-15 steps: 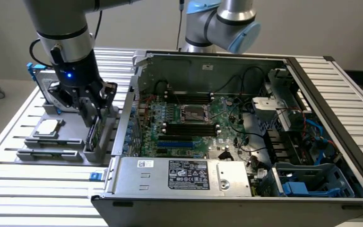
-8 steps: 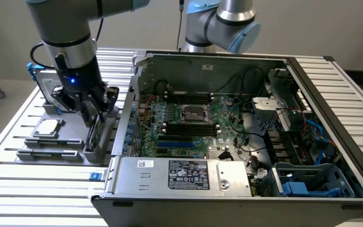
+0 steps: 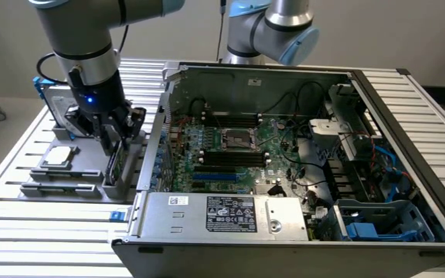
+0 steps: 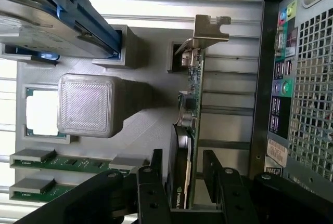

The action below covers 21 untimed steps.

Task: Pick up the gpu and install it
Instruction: 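Pick up the gpu and move the gpu toward the slot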

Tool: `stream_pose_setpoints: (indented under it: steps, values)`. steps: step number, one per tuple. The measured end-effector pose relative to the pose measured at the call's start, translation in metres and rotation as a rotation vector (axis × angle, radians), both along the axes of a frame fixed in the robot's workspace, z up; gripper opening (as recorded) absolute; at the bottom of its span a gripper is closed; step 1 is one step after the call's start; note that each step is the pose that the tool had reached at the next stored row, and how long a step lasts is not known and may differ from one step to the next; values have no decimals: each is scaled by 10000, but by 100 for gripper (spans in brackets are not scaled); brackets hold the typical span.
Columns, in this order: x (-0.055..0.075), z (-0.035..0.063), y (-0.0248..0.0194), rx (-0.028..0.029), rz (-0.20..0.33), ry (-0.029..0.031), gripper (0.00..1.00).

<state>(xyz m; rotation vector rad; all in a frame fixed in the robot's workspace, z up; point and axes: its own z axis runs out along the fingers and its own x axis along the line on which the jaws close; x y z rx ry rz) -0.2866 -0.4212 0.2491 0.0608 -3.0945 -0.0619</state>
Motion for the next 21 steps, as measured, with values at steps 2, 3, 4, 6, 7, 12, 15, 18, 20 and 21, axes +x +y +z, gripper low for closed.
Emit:
stream_pose_setpoints:
  steps: [2,3,4,6,7,12,15,18,20,21]
  values:
    - [-9,-13,0,3,-68,-3,44]
    - [-9,-19,0,2,-83,-2,44]
    - [-10,-22,0,0,-83,0,44]
    - [-10,-26,0,-2,-84,6,44]
    - [-10,-32,0,1,-85,3,44]
    - [-10,-75,0,0,-87,7,44]
    - [-9,-85,0,-2,-95,20,44]
    - [-7,-90,0,0,-146,21,44]
    - [-6,-92,0,-1,-216,22,44]
    - [-5,-93,0,-1,-242,23,44]
